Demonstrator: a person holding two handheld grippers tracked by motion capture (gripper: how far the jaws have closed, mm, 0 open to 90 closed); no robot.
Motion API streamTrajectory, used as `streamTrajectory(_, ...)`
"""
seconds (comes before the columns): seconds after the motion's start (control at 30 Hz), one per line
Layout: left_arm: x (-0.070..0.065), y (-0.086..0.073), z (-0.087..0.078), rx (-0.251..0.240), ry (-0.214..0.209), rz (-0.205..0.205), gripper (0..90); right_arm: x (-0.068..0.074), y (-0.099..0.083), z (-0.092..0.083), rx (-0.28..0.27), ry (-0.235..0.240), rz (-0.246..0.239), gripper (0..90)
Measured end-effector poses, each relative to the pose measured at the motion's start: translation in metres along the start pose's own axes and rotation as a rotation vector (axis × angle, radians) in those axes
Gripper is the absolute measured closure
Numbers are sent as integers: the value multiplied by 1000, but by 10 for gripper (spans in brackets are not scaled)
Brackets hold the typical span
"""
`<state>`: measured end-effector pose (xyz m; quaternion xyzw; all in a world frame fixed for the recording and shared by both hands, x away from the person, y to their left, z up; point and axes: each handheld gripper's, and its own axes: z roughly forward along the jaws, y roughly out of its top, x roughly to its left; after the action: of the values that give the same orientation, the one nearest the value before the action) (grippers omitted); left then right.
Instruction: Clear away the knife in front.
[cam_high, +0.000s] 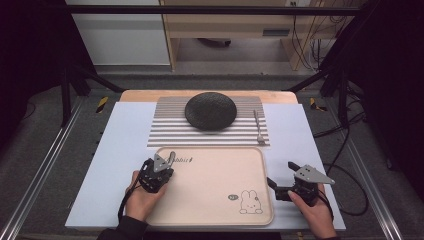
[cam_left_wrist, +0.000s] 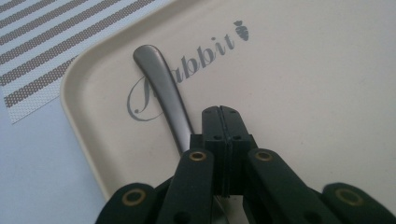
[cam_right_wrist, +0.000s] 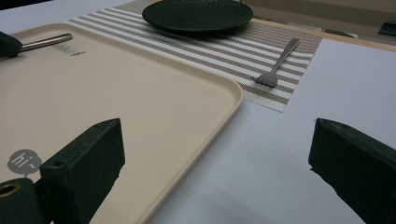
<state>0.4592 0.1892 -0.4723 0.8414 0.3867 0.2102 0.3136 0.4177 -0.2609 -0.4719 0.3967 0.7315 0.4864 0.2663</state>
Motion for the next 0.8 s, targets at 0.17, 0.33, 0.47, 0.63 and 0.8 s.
streamTrajectory(0.17, 7, -4, -2, -2, 9, -21, 900, -1, 0, 0, -2, 1, -1, 39)
streamTrajectory(0.33, 11, -7, -4, -7, 17, -32, 900, 0, 1, 1, -1, 5, 1, 39)
streamTrajectory(0.47, 14, -9, -5, -8, 18, -40, 900, 1, 1, 1, -2, 6, 2, 39)
streamTrajectory(0.63, 14, -10, -5, -18, 16, -36, 900, -1, 0, 2, -1, 4, 13, 39)
streamTrajectory(0.8, 13, -9, -7, -65, 16, -32, 900, -1, -1, 1, -2, -6, 22, 39)
